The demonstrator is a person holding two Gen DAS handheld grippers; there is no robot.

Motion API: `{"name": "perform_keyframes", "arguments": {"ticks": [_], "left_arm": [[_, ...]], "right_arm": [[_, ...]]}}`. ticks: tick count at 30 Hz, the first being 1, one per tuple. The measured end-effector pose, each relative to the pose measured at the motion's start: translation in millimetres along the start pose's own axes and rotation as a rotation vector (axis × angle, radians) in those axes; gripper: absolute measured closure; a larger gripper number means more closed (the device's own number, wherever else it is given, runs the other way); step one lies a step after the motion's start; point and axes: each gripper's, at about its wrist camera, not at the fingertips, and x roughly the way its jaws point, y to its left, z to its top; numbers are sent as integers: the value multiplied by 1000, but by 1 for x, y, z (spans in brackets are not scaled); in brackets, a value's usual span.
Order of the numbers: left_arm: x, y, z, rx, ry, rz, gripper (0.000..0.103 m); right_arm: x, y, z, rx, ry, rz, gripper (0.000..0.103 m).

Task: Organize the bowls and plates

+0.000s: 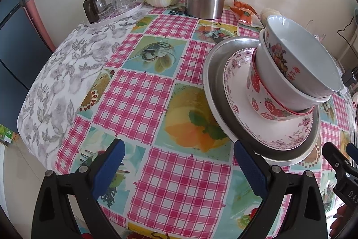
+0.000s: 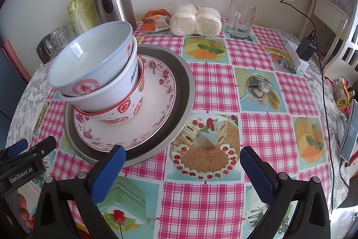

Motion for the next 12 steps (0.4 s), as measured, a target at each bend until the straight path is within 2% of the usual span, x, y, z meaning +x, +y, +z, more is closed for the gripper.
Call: {"name": "perform_keyframes", "arguments": {"ticks": [12], "left_arm": [[-5,0,1,0,-24,-7,5]], "right_arm": [[0,-2,0,7,6,-1,0]]}}
